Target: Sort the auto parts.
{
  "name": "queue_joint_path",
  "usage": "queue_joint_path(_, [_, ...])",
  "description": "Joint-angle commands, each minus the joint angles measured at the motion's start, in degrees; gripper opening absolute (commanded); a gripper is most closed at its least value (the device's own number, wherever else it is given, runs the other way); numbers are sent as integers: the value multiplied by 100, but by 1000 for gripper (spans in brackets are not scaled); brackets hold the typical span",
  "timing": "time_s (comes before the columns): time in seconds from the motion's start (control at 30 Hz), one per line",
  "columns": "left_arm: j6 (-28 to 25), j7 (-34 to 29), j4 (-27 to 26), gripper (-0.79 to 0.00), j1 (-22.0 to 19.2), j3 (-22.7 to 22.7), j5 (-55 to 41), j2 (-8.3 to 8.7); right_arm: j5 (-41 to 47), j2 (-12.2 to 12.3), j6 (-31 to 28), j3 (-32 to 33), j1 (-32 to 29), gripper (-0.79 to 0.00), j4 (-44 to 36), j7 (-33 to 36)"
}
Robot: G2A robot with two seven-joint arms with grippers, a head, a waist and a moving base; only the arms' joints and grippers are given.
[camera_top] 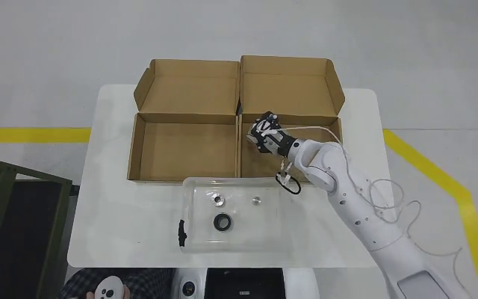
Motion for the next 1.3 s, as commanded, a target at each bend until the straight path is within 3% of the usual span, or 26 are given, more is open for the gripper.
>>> queue_joint_path(0.0, [0,0,0,0,0,0,0,0,1,-17,13,-25,31,-471,70,-3])
queue_joint_path(0.07, [0,0,0,0,0,0,0,0,5,-38,24,-52,65,-446,141,-14])
queue_joint_path(0.1, [0,0,0,0,0,0,0,0,4,-47,24,-62,81,-379,166,-17])
queue_joint_path(0.13, [0,0,0,0,0,0,0,0,2,-54,24,-69,89,-95,184,-23])
queue_joint_path(0.17, [0,0,0,0,0,0,0,0,8,-60,23,-71,91,0,196,-24])
queue_joint_path(0.4, [0,0,0,0,0,0,0,0,96,-24,37,189,-90,0,-187,-90])
queue_joint_path(0.53, [0,0,0,0,0,0,0,0,-101,64,-78,437,-313,0,-753,226])
queue_joint_path(0.83, [0,0,0,0,0,0,0,0,-714,293,-406,997,-1269,0,-2431,1102])
queue_joint_path(1.27, [0,0,0,0,0,0,0,0,-1246,485,-1195,1042,-2639,0,-3856,1302])
